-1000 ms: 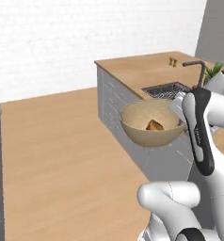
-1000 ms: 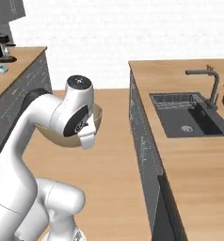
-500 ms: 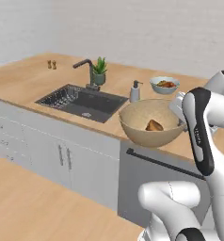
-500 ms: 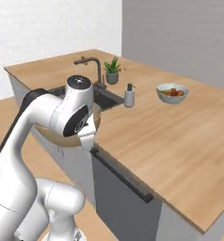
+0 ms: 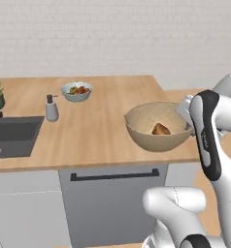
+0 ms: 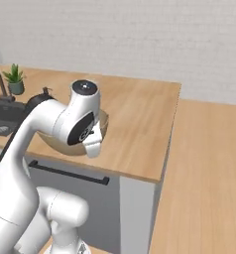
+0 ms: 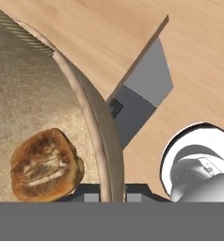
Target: Open the cabinet, pick up the bread from the cabinet and place it in the basket. Then move the basket to the dining counter.
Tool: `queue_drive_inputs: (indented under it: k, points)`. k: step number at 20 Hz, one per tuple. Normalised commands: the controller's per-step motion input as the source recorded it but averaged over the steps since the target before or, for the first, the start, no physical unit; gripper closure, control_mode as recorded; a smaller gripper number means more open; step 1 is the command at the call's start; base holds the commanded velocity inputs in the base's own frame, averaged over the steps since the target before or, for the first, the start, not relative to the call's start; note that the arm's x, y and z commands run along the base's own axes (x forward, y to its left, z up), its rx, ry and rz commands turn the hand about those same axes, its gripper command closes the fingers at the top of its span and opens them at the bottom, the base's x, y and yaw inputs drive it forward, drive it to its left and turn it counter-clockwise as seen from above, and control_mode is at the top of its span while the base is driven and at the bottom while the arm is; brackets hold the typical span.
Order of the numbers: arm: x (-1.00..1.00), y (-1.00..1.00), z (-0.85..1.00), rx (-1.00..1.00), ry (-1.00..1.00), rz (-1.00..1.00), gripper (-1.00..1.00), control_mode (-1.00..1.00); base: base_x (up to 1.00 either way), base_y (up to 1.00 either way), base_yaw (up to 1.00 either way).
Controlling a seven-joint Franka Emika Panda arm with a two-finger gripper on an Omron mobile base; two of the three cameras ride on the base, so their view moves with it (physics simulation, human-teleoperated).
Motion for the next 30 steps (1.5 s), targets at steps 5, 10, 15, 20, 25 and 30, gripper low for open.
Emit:
queue_drive_inputs:
  k: [5, 10, 15, 20, 25, 30]
  points:
    - [0.00, 0.00, 0.00, 0.00, 0.00, 0.00, 1.00, 1.00, 0.28, 0.37, -0.27]
    - [0.00, 0.00, 0.00, 0.00, 0.00, 0.00, 1.00, 1.00, 0.26, 0.41, -0.12]
    - [0.00, 0.00, 0.00, 0.00, 0.00, 0.00, 1.00, 1.00, 0.39, 0.27, -0.08]
    - [0.00, 0.00, 0.00, 0.00, 0.00, 0.00, 1.00, 1.00, 0.48, 0.14, -0.02]
    - [0.00, 0.00, 0.00, 0.00, 0.00, 0.00, 1.00, 1.00, 0.43, 0.10, -0.02]
    - [0.36, 0.01, 0.00, 0.00, 0.00, 0.00, 1.00, -1.00, 0.15, 0.04, -0.01]
